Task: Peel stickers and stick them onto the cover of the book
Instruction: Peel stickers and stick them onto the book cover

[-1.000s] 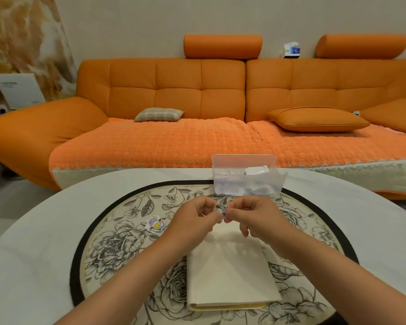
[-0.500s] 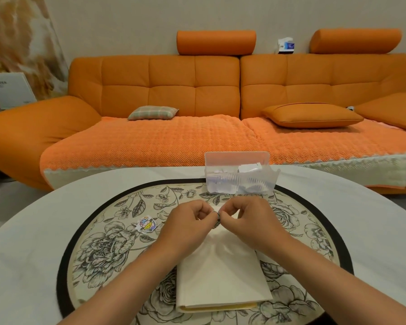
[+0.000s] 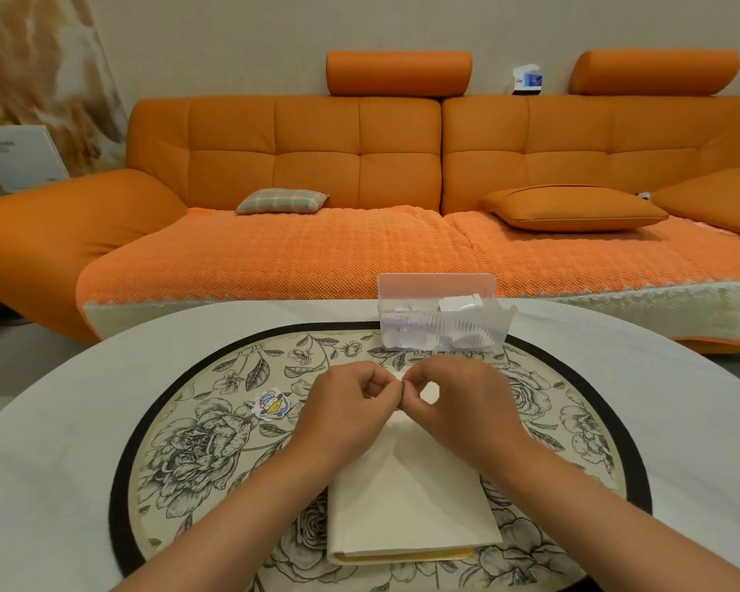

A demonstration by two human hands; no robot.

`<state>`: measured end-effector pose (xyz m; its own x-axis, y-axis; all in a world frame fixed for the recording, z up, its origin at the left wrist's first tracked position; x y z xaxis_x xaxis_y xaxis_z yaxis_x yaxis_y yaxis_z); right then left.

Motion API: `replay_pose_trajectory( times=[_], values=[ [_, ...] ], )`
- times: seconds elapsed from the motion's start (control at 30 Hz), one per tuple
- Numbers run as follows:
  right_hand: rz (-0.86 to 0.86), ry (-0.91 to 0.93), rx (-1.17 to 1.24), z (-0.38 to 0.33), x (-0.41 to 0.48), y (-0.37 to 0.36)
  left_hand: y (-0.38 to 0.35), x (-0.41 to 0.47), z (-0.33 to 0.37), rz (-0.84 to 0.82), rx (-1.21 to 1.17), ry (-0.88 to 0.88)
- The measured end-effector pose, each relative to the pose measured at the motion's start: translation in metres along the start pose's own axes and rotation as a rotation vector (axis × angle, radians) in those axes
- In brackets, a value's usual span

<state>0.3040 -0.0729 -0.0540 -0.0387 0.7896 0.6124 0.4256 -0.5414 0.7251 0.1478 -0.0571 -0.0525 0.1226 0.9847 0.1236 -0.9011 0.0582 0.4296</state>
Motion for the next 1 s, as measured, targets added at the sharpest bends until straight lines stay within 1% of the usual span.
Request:
replay_pose_trajectory(
  times=[0.07, 0.1, 0.13, 0.17, 0.23, 0.3, 0.37, 0.47, 0.67, 0.73, 0.8, 0.9, 1.0],
  values=[
    [0.056, 0.049, -0.003, 0.0, -0.001, -0.001, 0.0, 0.0, 0.0, 0.007, -0.03, 0.002],
    [0.046, 0.032, 0.021, 0.0, -0.001, 0.001, 0.001, 0.001, 0.0, 0.011, -0.042, -0.001],
    [0.001, -0.016, 0.078, -0.002, 0.0, 0.003, 0.002, 0.002, 0.0, 0.016, -0.048, -0.004],
    [-0.078, -0.086, 0.183, -0.004, 0.002, 0.005, 0.004, 0.003, -0.001, 0.02, -0.051, -0.007],
    [-0.245, -0.251, 0.479, -0.005, 0.007, 0.009, 0.007, 0.005, -0.002, 0.018, -0.059, -0.016],
    [-0.347, -0.4, 0.715, -0.003, 0.012, 0.013, 0.01, 0.007, -0.002, 0.003, -0.064, -0.032],
    [-0.424, -0.48, 0.814, -0.001, 0.013, 0.015, 0.013, 0.008, -0.001, -0.02, -0.065, -0.053],
    [-0.449, -0.507, 0.815, 0.001, 0.012, 0.016, 0.014, 0.009, 0.0, -0.041, -0.096, -0.074],
    [-0.336, -0.412, 0.671, 0.001, 0.01, 0.01, 0.01, 0.009, 0.0, -0.061, -0.158, -0.047],
    [-0.324, -0.393, 0.646, -0.002, 0.01, 0.009, 0.01, 0.009, -0.001, -0.056, -0.159, -0.039],
    [-0.345, -0.414, 0.693, -0.003, 0.011, 0.01, 0.011, 0.01, -0.002, -0.044, -0.151, -0.038],
    [-0.437, -0.498, 0.844, -0.003, 0.014, 0.013, 0.013, 0.012, -0.002, -0.032, -0.164, -0.039],
    [-0.504, -0.502, 0.867, -0.001, 0.015, 0.016, 0.014, 0.012, -0.002, -0.047, -0.172, -0.038]
  ],
)
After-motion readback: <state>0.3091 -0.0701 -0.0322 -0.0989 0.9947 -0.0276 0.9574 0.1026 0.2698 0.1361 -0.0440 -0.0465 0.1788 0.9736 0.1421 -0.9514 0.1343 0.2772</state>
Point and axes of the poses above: each hand's wrist, its own x-axis towards the middle knuckle, its own y-axis out of the back of the hand, z = x × y, the point moved 1 cm from there along x, towards the middle knuckle, and after that the axes turned 4 degrees about -x, right-handed, at the moved point
